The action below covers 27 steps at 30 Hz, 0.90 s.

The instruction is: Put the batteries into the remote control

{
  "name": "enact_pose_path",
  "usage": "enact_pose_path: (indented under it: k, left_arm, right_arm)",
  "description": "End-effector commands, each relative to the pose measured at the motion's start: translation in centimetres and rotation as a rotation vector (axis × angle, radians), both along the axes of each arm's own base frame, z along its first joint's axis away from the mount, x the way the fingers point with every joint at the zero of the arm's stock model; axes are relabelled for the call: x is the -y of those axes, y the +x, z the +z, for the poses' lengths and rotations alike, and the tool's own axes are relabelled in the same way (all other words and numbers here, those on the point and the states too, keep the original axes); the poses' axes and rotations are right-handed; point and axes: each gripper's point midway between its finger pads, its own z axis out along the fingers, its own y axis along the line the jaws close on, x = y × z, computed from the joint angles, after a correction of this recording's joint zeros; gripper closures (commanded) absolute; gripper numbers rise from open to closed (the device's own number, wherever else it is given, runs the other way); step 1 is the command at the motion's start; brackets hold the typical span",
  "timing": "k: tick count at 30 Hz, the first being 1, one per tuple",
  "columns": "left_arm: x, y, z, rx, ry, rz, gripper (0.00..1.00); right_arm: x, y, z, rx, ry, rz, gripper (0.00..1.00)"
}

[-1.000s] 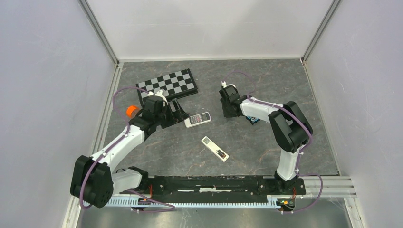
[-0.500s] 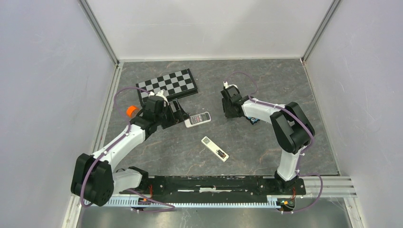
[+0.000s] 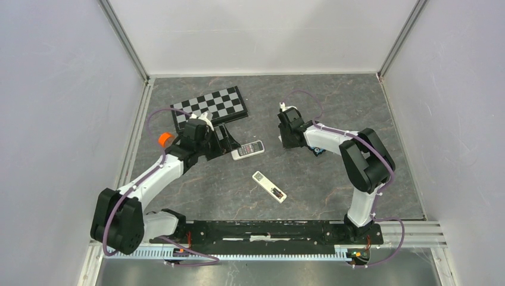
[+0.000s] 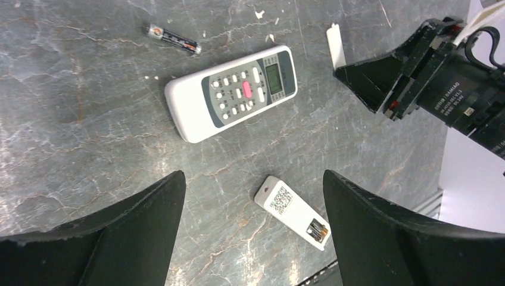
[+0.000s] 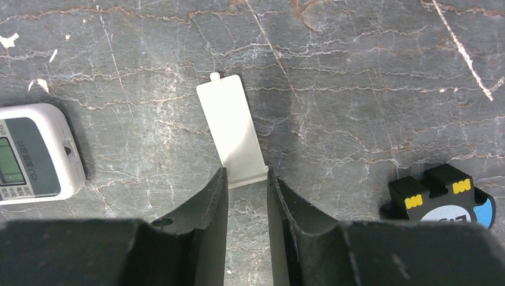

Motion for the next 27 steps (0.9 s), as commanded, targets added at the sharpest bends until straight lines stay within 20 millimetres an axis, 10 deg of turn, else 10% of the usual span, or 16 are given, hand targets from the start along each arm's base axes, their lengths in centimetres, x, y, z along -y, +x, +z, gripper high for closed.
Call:
enact_pose_path:
  k: [1,11,27]
  left_arm:
    - [1.8,1.2,2.4,0.059,-0.086,-0.052,0.1]
    - [4.8,0.8,1.9,0.011,-0.178,-0.121,0.12]
    - [5.6,0.6,0.9,-0.012,-0.161,-0.136,0.12]
  right_arm:
    - [0.8,-2.2,-0.7,-0.08,-0.021,0.053,0.69]
    - [0.2,-4.5,2.2,-0.075,0.071,0.126,0.66]
    - [1.7,-5.9,1.1,-0.126,-0.103,0.248,0.45]
